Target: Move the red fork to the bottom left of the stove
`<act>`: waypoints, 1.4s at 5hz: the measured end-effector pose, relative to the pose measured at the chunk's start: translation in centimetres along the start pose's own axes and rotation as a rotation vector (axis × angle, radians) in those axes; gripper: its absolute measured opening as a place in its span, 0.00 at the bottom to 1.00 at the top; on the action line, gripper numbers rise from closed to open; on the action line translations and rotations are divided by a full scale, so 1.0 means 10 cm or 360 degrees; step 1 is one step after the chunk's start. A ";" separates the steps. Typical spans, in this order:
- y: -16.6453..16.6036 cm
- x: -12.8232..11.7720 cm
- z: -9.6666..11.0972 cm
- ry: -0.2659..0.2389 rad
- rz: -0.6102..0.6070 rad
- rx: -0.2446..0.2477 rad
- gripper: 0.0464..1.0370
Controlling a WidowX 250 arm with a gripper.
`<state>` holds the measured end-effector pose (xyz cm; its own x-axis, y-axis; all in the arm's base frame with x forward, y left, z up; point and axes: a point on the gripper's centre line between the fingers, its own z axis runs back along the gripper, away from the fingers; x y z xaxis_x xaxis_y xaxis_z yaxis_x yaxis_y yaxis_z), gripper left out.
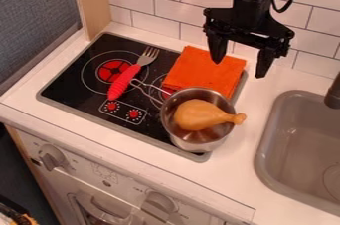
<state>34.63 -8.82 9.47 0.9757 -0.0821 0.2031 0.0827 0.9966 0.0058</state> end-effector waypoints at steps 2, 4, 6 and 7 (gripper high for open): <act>0.12 -0.09 -0.16 0.0091 0.0067 -0.0005 0.96; 0.54 -0.12 -0.22 0.0115 0.0216 0.0028 0.96; 1.10 -0.25 -0.30 0.0186 0.0192 0.0095 0.96; 1.36 -0.33 -0.34 0.0174 0.0220 0.0160 0.96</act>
<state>33.24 4.95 5.52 0.9931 0.0602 0.1009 -0.0688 0.9941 0.0839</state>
